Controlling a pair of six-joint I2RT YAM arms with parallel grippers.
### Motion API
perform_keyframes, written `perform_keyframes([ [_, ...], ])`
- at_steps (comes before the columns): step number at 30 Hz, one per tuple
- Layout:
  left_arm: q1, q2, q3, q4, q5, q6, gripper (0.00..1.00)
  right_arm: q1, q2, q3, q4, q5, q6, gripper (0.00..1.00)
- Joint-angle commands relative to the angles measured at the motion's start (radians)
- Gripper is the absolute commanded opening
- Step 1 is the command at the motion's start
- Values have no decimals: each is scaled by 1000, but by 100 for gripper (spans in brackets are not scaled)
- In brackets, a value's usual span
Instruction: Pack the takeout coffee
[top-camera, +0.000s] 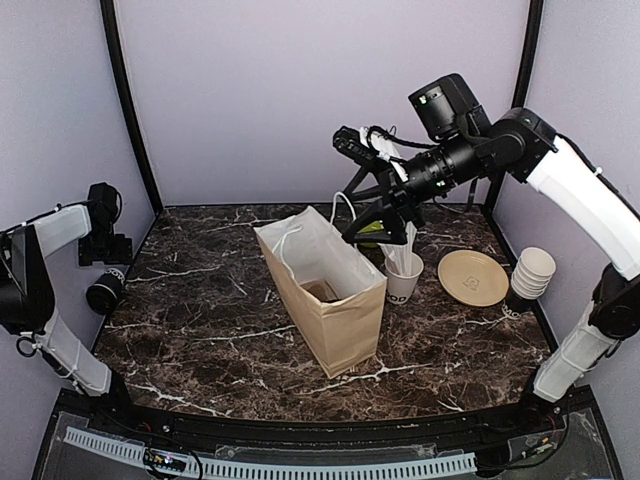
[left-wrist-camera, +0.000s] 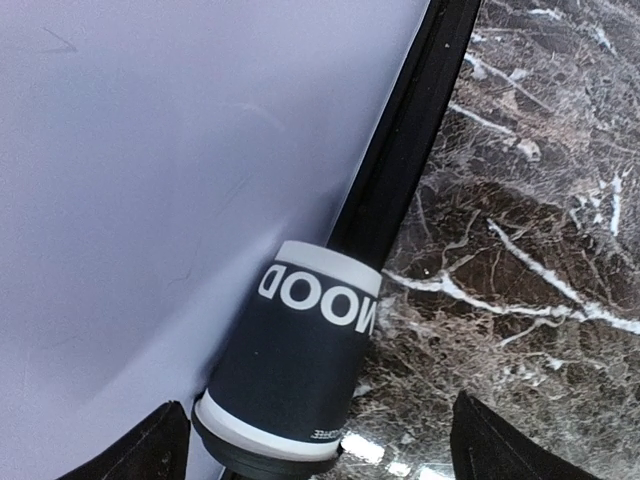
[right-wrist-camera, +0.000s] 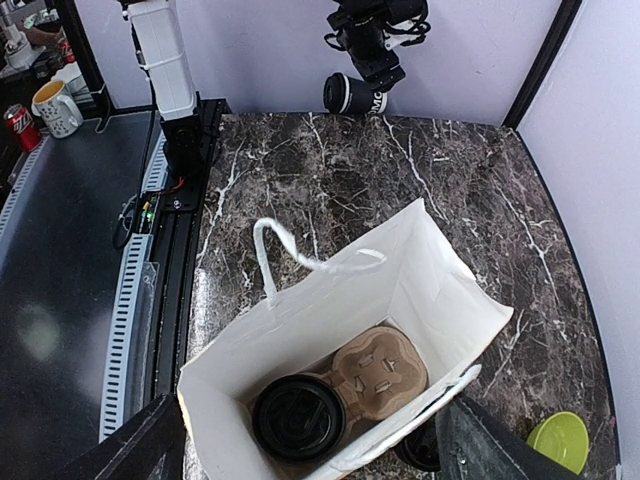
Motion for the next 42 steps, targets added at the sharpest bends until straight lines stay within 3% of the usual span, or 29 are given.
perform_keyframes([
  [1, 29, 32, 28, 2, 18, 136, 94, -2, -19, 25, 27, -33, -11, 88],
  [8, 30, 261, 117, -116, -128, 95, 98, -1, 0, 47, 20, -58, -22, 89],
  [16, 30, 268, 52, -97, -196, 101, 99, -2, 19, 71, 5, -73, -39, 90],
  [25, 30, 384, 83, -199, -251, 14, 96, -2, 21, 67, 9, -80, -32, 90],
  [32, 25, 276, 117, -284, -100, -2, 76, -2, 20, 66, 9, -72, -34, 90],
  [37, -34, 166, 174, -377, -10, -23, 72, -1, 28, 94, -13, -64, -44, 90],
  [39, -60, 101, 213, -393, 81, -39, 72, -2, 27, 104, -17, -42, -53, 91],
  [42, -79, -30, 259, -345, 347, -87, 69, -2, 23, 130, -44, -3, -94, 98],
])
